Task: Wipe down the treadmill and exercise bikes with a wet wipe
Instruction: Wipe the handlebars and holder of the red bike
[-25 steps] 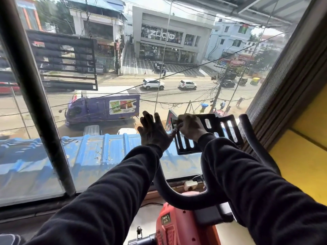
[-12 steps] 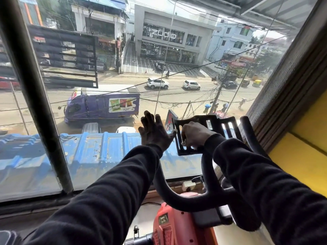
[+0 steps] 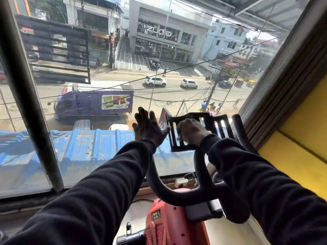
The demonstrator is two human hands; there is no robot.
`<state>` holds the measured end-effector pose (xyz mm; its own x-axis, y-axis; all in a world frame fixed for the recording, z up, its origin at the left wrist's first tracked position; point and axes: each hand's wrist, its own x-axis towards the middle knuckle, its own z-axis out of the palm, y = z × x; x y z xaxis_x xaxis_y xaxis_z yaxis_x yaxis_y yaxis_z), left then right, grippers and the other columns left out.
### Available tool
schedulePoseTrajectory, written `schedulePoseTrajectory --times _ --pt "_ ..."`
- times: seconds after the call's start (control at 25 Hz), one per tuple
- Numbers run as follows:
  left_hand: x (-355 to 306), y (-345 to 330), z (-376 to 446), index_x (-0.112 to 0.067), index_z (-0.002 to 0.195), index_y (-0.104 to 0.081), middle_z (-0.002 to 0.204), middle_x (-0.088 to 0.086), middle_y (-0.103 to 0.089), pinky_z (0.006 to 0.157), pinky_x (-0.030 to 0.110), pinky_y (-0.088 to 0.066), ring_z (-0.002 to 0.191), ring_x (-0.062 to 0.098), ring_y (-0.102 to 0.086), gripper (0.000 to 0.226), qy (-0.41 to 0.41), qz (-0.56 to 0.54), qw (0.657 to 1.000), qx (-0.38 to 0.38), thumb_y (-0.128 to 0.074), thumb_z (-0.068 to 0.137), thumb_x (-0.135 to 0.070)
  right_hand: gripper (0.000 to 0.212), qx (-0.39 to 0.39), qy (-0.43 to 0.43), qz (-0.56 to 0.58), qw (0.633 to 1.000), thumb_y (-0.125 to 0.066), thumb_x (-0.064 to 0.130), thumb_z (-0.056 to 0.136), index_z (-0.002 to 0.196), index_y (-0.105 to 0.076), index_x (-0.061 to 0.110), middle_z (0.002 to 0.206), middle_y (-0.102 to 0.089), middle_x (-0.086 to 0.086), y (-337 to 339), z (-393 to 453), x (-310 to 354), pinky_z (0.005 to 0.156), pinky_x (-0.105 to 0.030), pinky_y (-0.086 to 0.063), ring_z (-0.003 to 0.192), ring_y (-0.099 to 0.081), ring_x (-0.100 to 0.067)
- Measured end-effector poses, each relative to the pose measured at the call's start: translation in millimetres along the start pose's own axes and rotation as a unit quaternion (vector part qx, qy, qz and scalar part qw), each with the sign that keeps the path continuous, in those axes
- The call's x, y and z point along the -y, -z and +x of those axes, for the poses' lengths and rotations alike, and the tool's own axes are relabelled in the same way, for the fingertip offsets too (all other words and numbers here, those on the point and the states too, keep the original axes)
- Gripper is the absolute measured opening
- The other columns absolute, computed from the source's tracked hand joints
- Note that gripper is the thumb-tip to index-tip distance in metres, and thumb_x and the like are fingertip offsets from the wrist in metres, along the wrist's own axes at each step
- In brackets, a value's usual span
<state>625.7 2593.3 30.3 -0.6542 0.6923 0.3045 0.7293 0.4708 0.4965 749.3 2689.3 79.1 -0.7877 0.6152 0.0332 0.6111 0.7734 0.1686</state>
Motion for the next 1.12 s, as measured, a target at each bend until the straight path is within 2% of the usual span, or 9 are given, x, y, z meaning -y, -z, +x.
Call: schedulePoseTrajectory --times 0.08,0.12,0.28,0.44,0.52,0.64,0.8,0.96,1.12 --pt "-0.7 -0.4 -2.1 -0.012 0.148 -0.027 0.162 0.016 -0.004 0.114 0.051 -0.025 0.147 0.036 -0.011 0.088 -0.003 -0.001 1.0 0.006 -0.055 0.085 -0.068 0.01 -0.102 0.007 -0.018 0.995 -0.061 0.013 0.09 0.095 -0.068 0.009 0.096 -0.067 -0.009 -4.7 -3.4 0.0 0.079 -0.034 -0.051 0.095 -0.062 -0.027" --pt "-1.2 -0.2 -3.2 -0.012 0.148 -0.027 0.162 0.015 -0.004 0.115 0.051 -0.025 0.147 0.036 -0.011 0.088 -0.005 0.0 1.0 0.008 -0.054 0.086 -0.068 0.011 -0.096 0.016 -0.036 0.995 -0.059 0.013 0.091 0.097 -0.068 0.01 0.096 -0.065 -0.008 -7.1 -7.1 1.8 0.078 -0.033 -0.05 0.095 -0.062 -0.026" --pt "-1.4 0.3 -1.4 -0.012 0.148 -0.029 0.161 0.015 -0.005 0.114 0.051 -0.026 0.146 0.036 -0.012 0.088 -0.006 -0.002 1.0 0.006 -0.054 0.085 -0.069 0.009 0.071 0.023 -0.083 0.994 -0.069 0.024 0.084 0.091 -0.071 0.018 0.085 -0.064 0.001 2.4 -11.3 5.4 0.074 -0.029 -0.053 0.082 -0.063 -0.021" --pt "-1.2 -1.1 -2.4 -0.012 0.148 -0.029 0.161 0.015 -0.006 0.114 0.052 -0.027 0.147 0.036 -0.012 0.087 -0.009 -0.007 1.0 0.011 -0.053 0.087 -0.068 0.015 -0.111 -0.035 -0.102 0.988 -0.057 0.023 0.093 0.1 -0.068 0.014 0.1 -0.067 -0.006 17.2 11.1 -9.9 0.082 -0.033 -0.049 0.101 -0.061 -0.026" --pt "-1.5 -1.1 -1.4 -0.012 0.149 -0.027 0.162 0.015 -0.004 0.116 0.052 -0.024 0.148 0.035 -0.01 0.087 -0.01 -0.01 1.0 0.009 -0.052 0.087 -0.068 0.016 -0.092 -0.014 -0.125 0.988 -0.06 0.032 0.092 0.098 -0.069 0.02 0.1 -0.067 0.0 17.9 8.2 -15.7 0.087 -0.031 -0.044 0.102 -0.059 -0.022" --pt "-0.2 -1.6 0.9 -0.013 0.147 -0.029 0.162 0.015 -0.005 0.116 0.052 -0.024 0.148 0.035 -0.01 0.085 -0.005 -0.019 1.0 0.007 -0.054 0.086 -0.068 0.018 0.024 0.04 -0.136 0.99 -0.069 0.041 0.083 0.091 -0.071 0.024 0.094 -0.064 0.004 21.2 -6.7 -14.2 0.09 -0.028 -0.039 0.095 -0.055 -0.013" --pt "-0.1 -3.0 -0.6 -0.012 0.144 -0.032 0.161 0.016 -0.008 0.113 0.052 -0.028 0.146 0.036 -0.015 0.084 -0.007 -0.007 1.0 0.003 -0.054 0.086 -0.068 0.018 -0.116 0.019 -0.116 0.986 -0.055 0.026 0.094 0.102 -0.071 0.021 0.104 -0.065 0.0 23.6 1.8 -25.2 0.092 -0.033 -0.038 0.109 -0.052 -0.023" --pt "-0.5 -1.5 0.5 -0.013 0.147 -0.03 0.161 0.015 -0.007 0.115 0.051 -0.026 0.147 0.036 -0.013 0.086 -0.007 -0.01 1.0 0.003 -0.053 0.086 -0.069 0.009 -0.02 0.055 -0.137 0.989 -0.061 0.029 0.084 0.086 -0.069 0.025 0.092 -0.064 0.011 5.3 -9.2 -20.2 0.085 -0.029 -0.031 0.101 -0.05 -0.013" --pt "0.0 0.1 -0.5 -0.012 0.148 -0.029 0.162 0.016 -0.006 0.115 0.051 -0.024 0.146 0.036 -0.013 0.087 -0.006 0.0 1.0 0.009 -0.052 0.086 -0.07 0.02 -0.104 0.003 -0.127 0.986 -0.05 0.029 0.093 0.099 -0.069 0.026 0.1 -0.067 0.004 11.5 -5.5 -26.4 0.091 -0.035 -0.039 0.105 -0.055 -0.02"
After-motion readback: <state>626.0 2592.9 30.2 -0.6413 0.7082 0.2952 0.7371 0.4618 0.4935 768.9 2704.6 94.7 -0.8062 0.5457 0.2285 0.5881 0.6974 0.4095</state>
